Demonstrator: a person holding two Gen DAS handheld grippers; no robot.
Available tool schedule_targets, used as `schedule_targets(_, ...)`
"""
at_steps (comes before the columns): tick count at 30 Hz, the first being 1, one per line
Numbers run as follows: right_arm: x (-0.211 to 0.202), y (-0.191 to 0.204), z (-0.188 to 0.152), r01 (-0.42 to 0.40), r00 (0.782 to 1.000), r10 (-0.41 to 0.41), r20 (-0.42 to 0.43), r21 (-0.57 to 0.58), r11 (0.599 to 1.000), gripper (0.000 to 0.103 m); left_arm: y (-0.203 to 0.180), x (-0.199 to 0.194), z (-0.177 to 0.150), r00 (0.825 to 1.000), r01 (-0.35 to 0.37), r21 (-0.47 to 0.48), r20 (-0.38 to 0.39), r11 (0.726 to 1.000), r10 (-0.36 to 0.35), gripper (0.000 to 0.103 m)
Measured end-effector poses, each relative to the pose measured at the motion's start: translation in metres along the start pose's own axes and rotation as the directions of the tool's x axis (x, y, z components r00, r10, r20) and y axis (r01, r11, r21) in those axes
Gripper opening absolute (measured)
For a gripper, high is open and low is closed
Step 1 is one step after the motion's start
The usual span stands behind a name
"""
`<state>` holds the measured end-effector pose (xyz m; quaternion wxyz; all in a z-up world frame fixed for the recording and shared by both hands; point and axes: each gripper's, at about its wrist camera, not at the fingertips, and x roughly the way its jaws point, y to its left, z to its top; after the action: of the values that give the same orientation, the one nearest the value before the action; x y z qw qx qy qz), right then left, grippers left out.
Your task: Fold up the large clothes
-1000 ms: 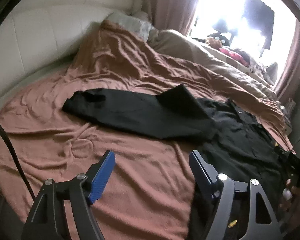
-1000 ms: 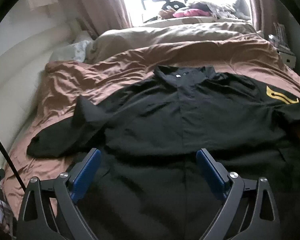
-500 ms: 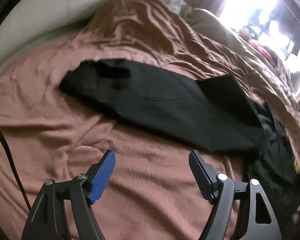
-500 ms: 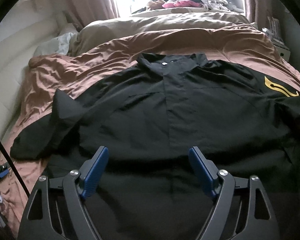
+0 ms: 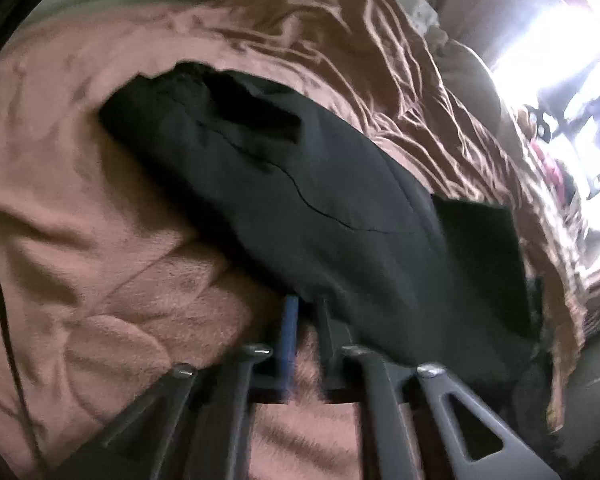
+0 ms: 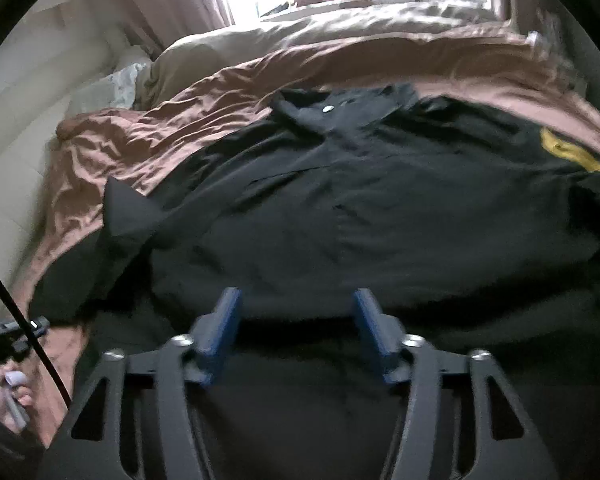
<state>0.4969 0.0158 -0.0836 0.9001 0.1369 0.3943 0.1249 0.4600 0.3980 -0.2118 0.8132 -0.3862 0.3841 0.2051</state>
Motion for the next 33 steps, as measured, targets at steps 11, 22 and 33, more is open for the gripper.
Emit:
schedule_targets(11,0.072,0.02,0.03,-0.162,0.978,0.173,-0.116,0.097,0.982,0.043,-0.068,-0.083,0.03,0.966,0.039,0.241,0.239,0.97,-0.098,0.0)
schedule_targets(22,0.124,0.03,0.046,-0.265,0.944,0.292,-0.152,0.176,0.948,0.043,-0.053,-0.061,0.024,0.999,0.006,0.212,0.037,0.977,-0.014,0.081)
schedule_targets(33,0.139,0.036,0.051,-0.356,0.913,0.389,-0.126,0.224,0.908,0.043,0.0,-0.018,0.025,1.0,0.007,0.059,0.03,0.998,-0.008,0.082)
